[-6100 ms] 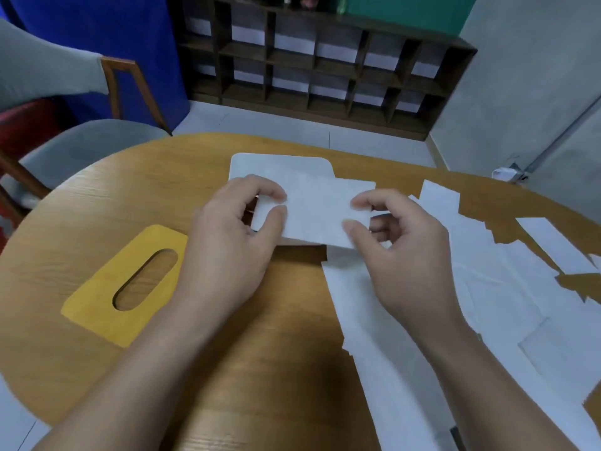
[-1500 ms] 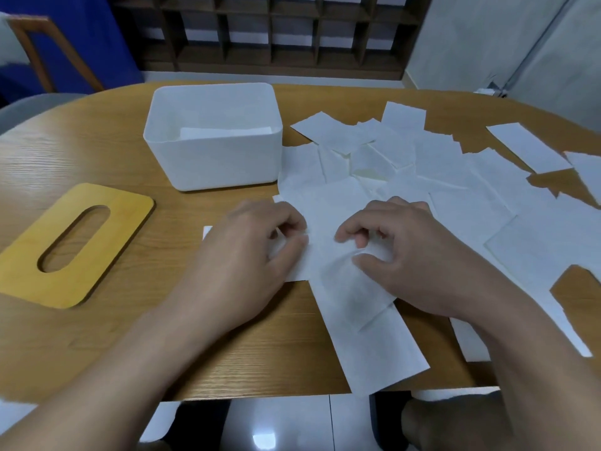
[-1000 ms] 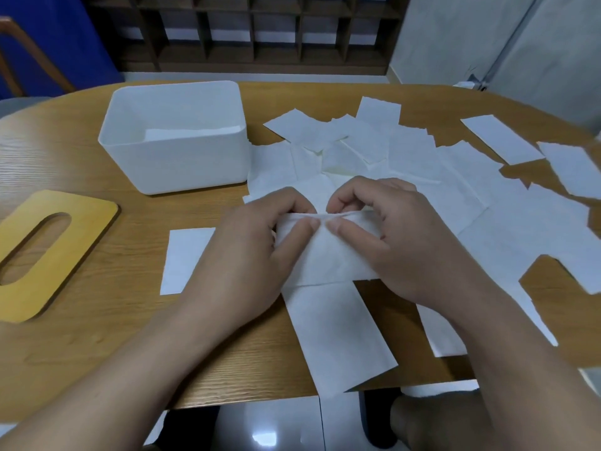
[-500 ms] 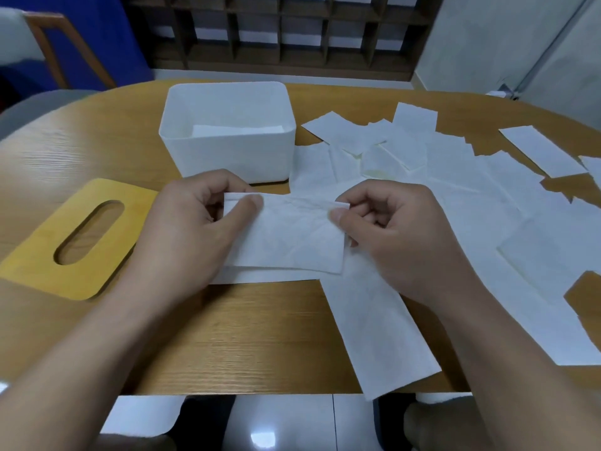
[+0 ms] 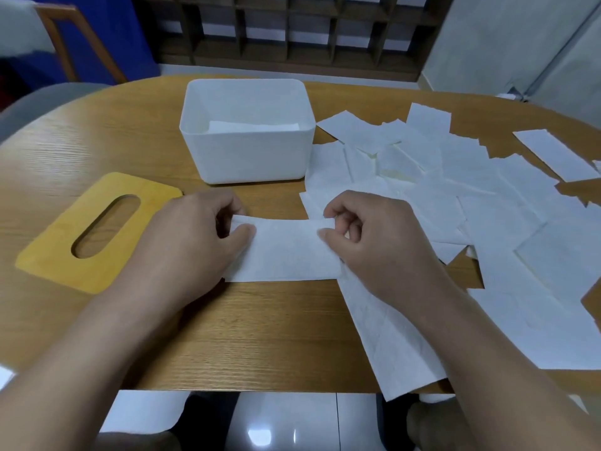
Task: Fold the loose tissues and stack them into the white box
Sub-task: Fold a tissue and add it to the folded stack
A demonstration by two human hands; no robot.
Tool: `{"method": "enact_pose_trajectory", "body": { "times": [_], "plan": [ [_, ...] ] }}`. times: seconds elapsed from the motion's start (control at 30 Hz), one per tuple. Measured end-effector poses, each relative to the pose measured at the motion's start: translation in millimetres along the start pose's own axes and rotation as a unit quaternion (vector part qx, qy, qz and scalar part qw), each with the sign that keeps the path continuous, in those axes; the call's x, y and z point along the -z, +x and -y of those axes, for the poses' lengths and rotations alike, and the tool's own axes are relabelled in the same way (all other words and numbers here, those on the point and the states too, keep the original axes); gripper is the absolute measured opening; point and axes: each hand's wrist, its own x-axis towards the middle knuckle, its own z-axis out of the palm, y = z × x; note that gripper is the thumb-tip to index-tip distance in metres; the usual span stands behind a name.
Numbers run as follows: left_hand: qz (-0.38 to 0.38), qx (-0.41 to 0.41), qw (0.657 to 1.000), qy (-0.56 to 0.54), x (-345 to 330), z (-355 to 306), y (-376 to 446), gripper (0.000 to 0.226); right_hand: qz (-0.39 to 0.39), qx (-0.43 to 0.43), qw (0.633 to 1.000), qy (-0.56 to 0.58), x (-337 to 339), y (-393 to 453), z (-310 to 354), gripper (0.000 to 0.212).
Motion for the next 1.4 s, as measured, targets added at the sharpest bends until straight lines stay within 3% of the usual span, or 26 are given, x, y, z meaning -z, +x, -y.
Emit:
{"method": "enact_pose_trajectory", "body": {
  "times": [0.17, 0.27, 0.53, 0.8, 0.9, 1.0, 1.1, 1.23, 1.4],
  "plan": [
    [-0.021, -0.047, 0.998, 0.034, -2, -4, 3, 0.023, -0.044, 0.001, 0.999, -0.007, 11, 0, -3, 0.018],
    [-0.024, -0.104, 0.994, 0.013, -6, -17, -1, 0.018, -0.007, 0.000, 1.000, 0.014, 25, -5, 0, 0.013],
    [0.049, -0.209, 0.976, -0.026, -30, -47, -6, 0.013, 0.153, 0.027, 0.986, -0.063, 49, -42, 7, 0.026],
    [0.157, -0.270, 0.949, -0.047, -43, -73, -17, 0.020, 0.142, 0.064, 0.986, -0.061, 52, -63, 1, 0.008],
    [0.174, -0.274, 0.945, -0.039, -46, -74, -18, 0.028, 0.154, 0.064, 0.985, -0.050, 54, -66, -1, 0.011],
    [0.198, -0.270, 0.941, -0.047, -44, -76, -23, 0.038, 0.178, 0.026, 0.983, 0.040, 71, -67, -5, 0.015],
    [0.200, -0.235, 0.945, -0.110, -41, -76, -27, 0.041, 0.151, -0.001, 0.976, 0.159, 89, -63, -10, 0.015],
    [0.132, -0.223, 0.948, -0.186, -43, -81, -29, 0.007, 0.116, -0.007, 0.955, 0.271, 91, -55, -10, 0.010],
    [0.076, -0.182, 0.950, -0.244, -38, -76, -24, 0.017, 0.094, -0.073, 0.915, 0.386, 75, -46, -1, 0.021]
  ]
}}
